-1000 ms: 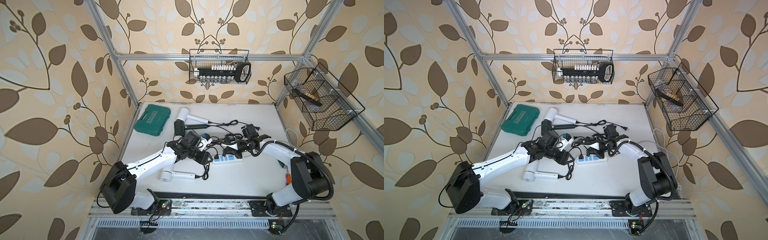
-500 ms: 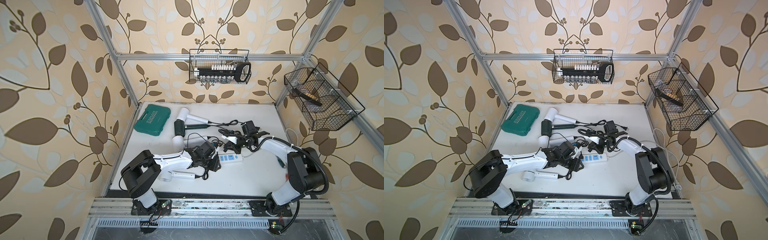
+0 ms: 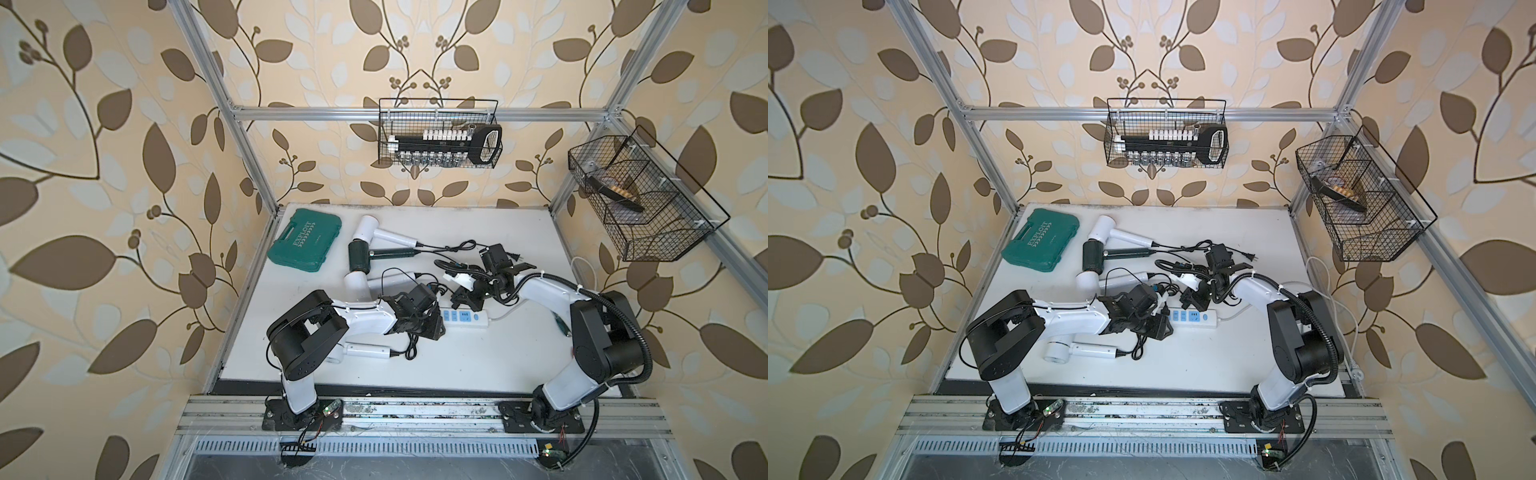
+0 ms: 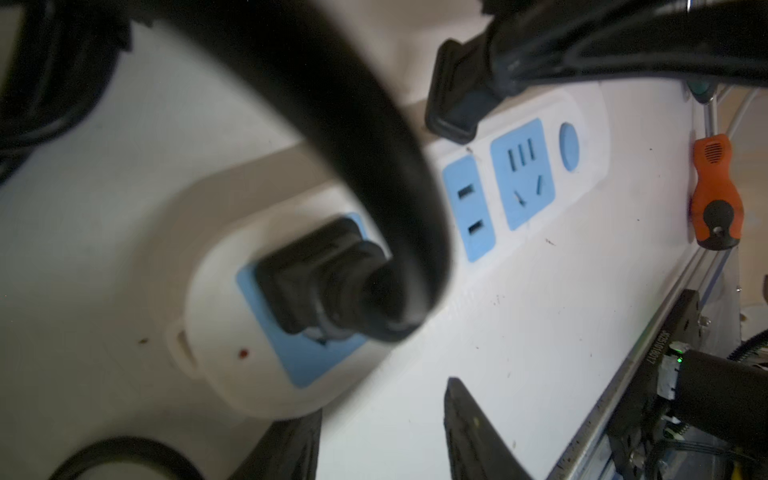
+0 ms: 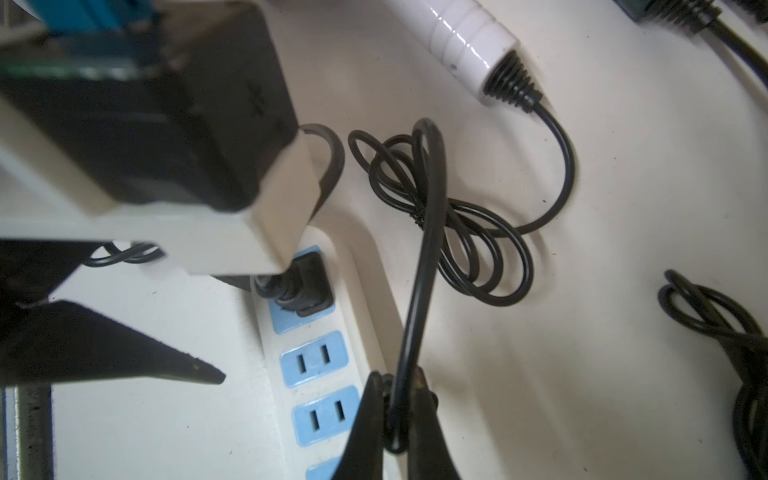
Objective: Charge the blow dryers
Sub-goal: Adjust the socket at the center of the board.
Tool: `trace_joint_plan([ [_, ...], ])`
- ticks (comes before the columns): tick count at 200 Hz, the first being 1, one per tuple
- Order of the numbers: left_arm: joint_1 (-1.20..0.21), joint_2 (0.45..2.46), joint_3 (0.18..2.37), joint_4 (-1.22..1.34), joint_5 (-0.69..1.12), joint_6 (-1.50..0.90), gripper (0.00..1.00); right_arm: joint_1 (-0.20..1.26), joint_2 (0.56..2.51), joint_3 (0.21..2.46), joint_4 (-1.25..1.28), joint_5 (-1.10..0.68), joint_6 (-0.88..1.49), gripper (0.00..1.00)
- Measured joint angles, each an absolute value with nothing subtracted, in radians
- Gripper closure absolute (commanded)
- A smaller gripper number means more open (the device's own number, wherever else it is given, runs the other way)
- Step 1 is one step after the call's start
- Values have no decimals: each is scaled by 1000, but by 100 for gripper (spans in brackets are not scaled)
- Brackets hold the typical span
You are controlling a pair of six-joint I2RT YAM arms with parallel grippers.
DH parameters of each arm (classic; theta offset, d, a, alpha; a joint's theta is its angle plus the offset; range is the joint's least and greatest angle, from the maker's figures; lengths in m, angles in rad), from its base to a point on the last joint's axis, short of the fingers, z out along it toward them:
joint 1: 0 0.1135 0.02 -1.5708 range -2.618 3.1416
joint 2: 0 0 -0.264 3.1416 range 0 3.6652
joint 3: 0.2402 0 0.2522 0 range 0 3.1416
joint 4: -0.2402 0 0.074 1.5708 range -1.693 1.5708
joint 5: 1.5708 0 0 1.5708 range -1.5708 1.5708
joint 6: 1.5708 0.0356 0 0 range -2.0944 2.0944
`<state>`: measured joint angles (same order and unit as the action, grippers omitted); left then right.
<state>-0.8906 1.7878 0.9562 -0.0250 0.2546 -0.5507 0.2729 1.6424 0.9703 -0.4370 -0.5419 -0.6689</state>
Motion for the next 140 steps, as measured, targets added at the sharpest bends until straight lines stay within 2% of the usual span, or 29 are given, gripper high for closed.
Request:
trace_joint_plan([
  [140,-775,1870,1090,-120,279,-488,51,299,1638,970,-381,-509,-562,100],
])
